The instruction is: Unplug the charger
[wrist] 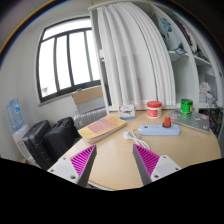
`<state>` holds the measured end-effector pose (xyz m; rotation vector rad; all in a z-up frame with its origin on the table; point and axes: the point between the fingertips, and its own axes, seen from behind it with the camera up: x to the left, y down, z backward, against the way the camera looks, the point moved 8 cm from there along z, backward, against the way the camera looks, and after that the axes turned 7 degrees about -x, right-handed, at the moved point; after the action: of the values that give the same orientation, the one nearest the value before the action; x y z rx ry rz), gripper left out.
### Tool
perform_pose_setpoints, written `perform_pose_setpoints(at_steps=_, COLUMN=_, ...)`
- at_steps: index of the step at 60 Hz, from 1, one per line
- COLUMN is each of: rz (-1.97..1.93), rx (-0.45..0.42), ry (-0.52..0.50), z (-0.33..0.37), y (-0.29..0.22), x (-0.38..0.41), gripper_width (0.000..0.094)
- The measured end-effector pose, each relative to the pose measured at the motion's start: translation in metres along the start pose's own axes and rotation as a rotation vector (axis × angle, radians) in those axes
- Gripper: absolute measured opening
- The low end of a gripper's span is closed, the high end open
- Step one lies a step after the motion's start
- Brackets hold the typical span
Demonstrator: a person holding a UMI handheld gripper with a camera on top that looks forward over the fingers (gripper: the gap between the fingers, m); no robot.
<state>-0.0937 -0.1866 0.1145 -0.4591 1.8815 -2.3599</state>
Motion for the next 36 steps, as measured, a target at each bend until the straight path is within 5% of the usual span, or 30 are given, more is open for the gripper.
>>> perform_pose_setpoints(at_steps=26, rz=0.063, rx=0.019, ry=0.359, z=-0.085, y=-0.028, x=-0.181, gripper_width=0.0745)
perform_pose_setpoints(at_steps=36, rz=0.113, rx=0.08, ry=0.347, z=-0.135, y=-0.023, x=-0.209, gripper_width=0.07)
